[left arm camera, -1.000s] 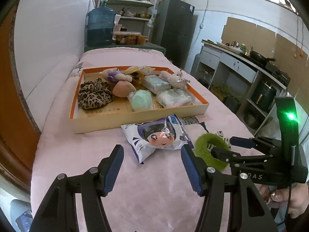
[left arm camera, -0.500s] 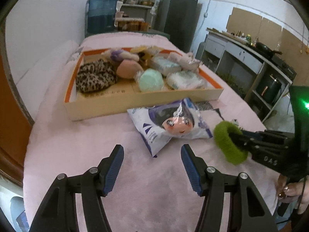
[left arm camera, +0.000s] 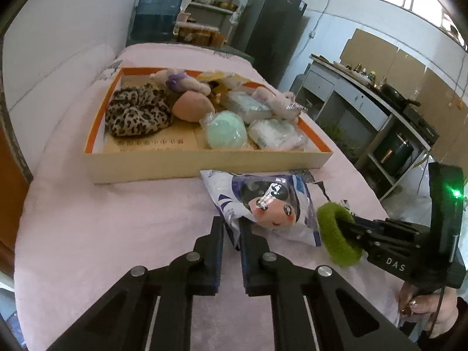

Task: Organize soft objects
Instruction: 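Grasp the cartoon-face bag with the left tool while the right grasps the green ring, then carry the cartoon bag and green ring over the tray with both tools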

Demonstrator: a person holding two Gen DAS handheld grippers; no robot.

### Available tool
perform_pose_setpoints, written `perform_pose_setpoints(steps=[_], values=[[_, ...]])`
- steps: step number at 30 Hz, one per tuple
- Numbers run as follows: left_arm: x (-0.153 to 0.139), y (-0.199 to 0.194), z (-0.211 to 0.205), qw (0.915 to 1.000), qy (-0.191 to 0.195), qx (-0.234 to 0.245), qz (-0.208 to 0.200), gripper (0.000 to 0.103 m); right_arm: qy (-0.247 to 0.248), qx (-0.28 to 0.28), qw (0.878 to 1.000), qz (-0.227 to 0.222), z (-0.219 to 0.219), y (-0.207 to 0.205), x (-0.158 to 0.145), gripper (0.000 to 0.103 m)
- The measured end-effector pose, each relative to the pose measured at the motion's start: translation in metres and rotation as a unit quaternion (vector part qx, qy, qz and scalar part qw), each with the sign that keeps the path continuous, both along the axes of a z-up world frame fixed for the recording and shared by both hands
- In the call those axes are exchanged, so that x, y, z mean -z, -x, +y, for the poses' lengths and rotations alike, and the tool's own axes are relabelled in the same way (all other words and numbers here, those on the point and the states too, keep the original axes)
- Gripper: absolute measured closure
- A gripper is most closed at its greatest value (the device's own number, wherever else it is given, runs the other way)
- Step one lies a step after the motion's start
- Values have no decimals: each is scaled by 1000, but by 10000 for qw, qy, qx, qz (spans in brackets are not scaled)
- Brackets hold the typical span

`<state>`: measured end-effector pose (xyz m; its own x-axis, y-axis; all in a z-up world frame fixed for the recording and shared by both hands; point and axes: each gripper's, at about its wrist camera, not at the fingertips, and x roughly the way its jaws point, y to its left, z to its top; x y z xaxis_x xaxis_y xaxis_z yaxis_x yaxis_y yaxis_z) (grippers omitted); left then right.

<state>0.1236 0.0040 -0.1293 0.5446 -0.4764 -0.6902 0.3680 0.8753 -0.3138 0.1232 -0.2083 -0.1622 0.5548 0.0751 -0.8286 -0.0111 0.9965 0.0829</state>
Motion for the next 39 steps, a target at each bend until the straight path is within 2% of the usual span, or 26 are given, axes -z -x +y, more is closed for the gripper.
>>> perform_pose_setpoints(steps=[13, 24, 39], values=[[-22, 17, 9, 9993, 100, -118, -352, 93, -20, -4, 10000, -85, 1, 4, -10, 88], [-52, 22, 19, 9967, 185, -374, -696, 93, 3, -166, 9987, -479, 9, 5, -47, 88], [-84, 3, 24, 9915, 268, -839, -961, 93, -130, -240, 9948, -984, 11, -15, -93, 88]])
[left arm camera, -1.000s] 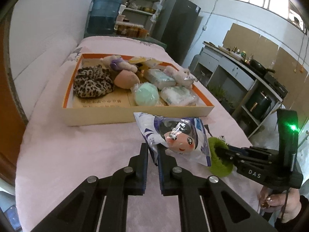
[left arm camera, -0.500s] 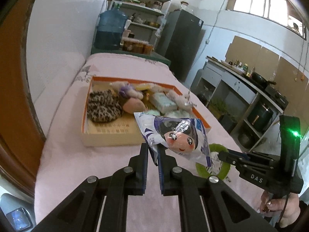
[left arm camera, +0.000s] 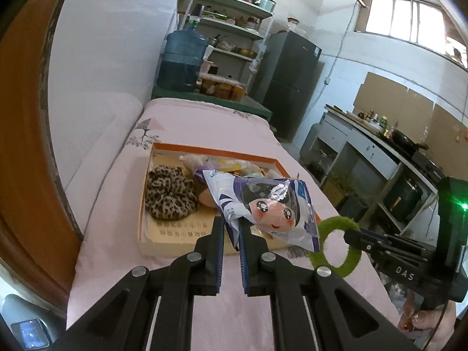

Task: Organize soft objects
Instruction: 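Carry the cartoon bag and green ring over the tray with both tools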

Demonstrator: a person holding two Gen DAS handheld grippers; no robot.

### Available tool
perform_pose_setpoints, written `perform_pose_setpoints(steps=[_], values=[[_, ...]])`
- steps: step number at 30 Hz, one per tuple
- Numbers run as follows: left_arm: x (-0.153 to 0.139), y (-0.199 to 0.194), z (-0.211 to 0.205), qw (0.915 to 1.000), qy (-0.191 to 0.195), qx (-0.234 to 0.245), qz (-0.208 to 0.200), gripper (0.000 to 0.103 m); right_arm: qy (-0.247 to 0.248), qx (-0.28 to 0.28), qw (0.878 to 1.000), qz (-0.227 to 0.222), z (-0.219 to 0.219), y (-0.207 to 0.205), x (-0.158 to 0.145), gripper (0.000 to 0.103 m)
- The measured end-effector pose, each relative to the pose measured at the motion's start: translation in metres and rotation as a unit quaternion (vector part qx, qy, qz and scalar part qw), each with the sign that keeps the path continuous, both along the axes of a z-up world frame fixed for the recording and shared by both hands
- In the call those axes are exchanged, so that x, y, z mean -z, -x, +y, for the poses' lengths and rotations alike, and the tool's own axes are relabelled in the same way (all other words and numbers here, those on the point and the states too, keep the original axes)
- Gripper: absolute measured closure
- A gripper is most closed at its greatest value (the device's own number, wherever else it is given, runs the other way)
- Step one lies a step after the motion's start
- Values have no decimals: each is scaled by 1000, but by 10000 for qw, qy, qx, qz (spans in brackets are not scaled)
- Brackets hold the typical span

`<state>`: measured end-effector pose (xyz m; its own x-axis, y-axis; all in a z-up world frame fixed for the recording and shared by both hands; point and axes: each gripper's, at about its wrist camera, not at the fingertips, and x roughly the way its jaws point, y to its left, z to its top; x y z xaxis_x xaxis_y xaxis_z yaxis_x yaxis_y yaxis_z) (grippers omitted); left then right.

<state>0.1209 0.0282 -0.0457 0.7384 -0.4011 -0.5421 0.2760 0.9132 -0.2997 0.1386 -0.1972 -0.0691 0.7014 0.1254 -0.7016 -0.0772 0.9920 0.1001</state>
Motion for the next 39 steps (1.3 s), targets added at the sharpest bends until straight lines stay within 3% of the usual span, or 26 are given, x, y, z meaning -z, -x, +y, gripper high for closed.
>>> perform_pose_setpoints(steps=[13, 21, 39], values=[[-12, -29, 0, 9986, -309, -408, -126, 93, -57, -80, 9996, -266, 6, -28, -23, 88], [-14, -53, -3, 9974, -400, -582, -112, 93, -96, -158, 9996, -226, 13, -57, -18, 88], [0, -111, 8, 9952, -213, -946, 105, 93, -225, -303, 9993, -25, 18, -123, 4, 88]])
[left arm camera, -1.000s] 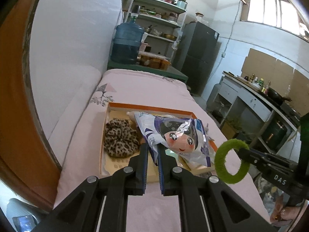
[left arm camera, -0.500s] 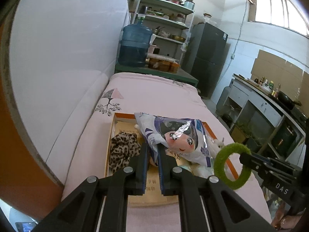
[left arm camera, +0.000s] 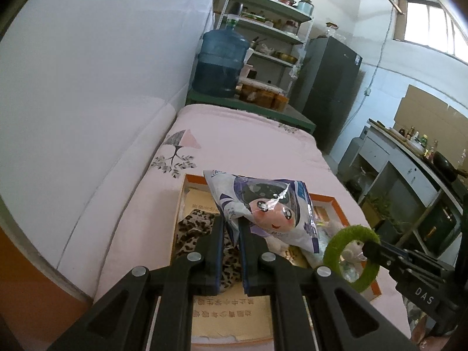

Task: Organize soft objects
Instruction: 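Carry the cartoon bag and green ring over the tray with both tools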

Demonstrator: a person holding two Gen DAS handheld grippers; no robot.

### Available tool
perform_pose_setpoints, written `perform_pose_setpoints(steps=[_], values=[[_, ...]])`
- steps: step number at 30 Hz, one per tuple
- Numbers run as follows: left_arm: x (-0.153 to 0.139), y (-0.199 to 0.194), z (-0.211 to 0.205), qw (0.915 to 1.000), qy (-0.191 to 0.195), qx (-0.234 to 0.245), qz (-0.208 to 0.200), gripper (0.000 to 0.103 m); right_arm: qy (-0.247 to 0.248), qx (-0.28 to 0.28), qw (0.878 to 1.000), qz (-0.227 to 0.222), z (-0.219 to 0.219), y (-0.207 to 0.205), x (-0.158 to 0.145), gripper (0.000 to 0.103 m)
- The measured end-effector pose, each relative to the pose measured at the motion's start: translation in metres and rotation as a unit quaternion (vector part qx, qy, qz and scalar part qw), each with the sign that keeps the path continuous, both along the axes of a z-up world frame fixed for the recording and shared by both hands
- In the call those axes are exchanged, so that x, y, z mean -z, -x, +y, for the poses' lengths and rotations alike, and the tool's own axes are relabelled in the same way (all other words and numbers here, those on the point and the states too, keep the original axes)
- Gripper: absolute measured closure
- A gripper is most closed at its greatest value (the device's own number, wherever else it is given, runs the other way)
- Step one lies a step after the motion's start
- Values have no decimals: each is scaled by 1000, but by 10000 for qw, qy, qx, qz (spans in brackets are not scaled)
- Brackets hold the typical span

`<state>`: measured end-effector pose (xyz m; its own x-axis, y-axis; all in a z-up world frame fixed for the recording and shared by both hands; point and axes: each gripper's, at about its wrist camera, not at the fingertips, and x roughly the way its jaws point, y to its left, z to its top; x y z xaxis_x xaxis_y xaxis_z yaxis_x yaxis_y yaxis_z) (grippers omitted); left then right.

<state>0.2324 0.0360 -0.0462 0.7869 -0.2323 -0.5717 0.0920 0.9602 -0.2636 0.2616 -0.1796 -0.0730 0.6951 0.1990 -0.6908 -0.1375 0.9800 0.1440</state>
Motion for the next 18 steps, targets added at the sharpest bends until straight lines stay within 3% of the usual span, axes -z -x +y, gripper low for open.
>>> perform_pose_setpoints(steps=[18], values=[[36, -27, -4, 9994, -5, -24, 344, 93, -81, 9, 9996, 282, 0, -23, 27, 88]])
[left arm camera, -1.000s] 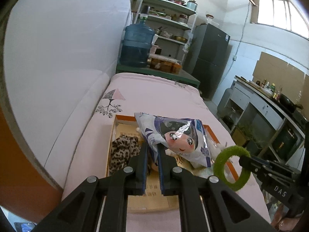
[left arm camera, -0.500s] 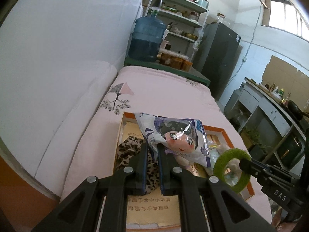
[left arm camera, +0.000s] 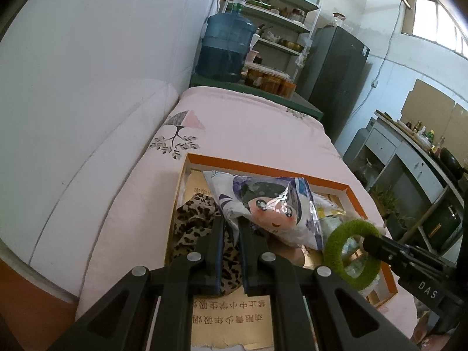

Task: Organize soft objects
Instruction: 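Carry the cartoon bag and green ring over the tray with both tools, then open both tools to release the bag and ring into the tray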

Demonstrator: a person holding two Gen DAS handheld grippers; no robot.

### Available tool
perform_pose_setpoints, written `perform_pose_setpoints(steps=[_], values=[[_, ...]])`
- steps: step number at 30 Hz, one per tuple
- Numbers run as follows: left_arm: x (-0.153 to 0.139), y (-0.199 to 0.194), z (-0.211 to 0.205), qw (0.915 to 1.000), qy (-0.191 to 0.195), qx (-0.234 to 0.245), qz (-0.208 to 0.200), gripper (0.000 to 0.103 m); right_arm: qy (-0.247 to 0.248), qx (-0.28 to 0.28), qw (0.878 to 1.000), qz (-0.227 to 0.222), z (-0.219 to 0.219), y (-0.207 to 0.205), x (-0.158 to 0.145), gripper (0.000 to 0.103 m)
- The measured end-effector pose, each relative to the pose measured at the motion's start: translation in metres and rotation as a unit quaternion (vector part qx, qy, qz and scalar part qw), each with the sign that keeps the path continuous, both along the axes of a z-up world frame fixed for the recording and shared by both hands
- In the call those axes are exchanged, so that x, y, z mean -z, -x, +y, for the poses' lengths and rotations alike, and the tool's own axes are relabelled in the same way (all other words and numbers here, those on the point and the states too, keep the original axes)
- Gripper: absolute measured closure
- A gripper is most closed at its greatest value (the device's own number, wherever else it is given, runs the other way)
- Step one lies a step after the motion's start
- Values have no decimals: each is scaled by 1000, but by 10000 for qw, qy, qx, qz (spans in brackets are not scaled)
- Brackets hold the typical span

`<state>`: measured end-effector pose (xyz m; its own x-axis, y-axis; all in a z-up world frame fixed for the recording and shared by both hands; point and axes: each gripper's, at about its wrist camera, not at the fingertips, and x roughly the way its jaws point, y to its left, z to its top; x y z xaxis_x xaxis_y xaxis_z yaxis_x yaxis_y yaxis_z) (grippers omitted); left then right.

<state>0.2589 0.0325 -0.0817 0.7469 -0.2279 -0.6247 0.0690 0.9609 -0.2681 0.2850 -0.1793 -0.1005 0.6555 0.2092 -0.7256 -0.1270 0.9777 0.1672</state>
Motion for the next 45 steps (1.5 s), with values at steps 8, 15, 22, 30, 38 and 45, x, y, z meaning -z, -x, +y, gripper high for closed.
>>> perform_pose_setpoints(steps=[8, 15, 22, 30, 38, 45], values=[[10, -4, -2, 9999, -113, 5, 73, 93, 77, -13, 9999, 96, 2, -8, 10, 88], [17, -8, -2, 9999, -85, 58, 113, 92, 109, -27, 9996, 251, 4, -13, 23, 88], [22, -10, -5, 9997, -101, 160, 173, 81, 70, 7, 9996, 269, 1, -12, 25, 83], [21, -7, -6, 9997, -133, 155, 127, 51, 41, 42, 9997, 248, 0, -11, 23, 61], [22, -7, -6, 9997, -137, 165, 131, 46, 21, 54, 9998, 172, -1, -6, 17, 56], [19, -3, -7, 9997, -132, 164, 99, 46, 8, 65, 9999, 148, -1, -2, 13, 56]])
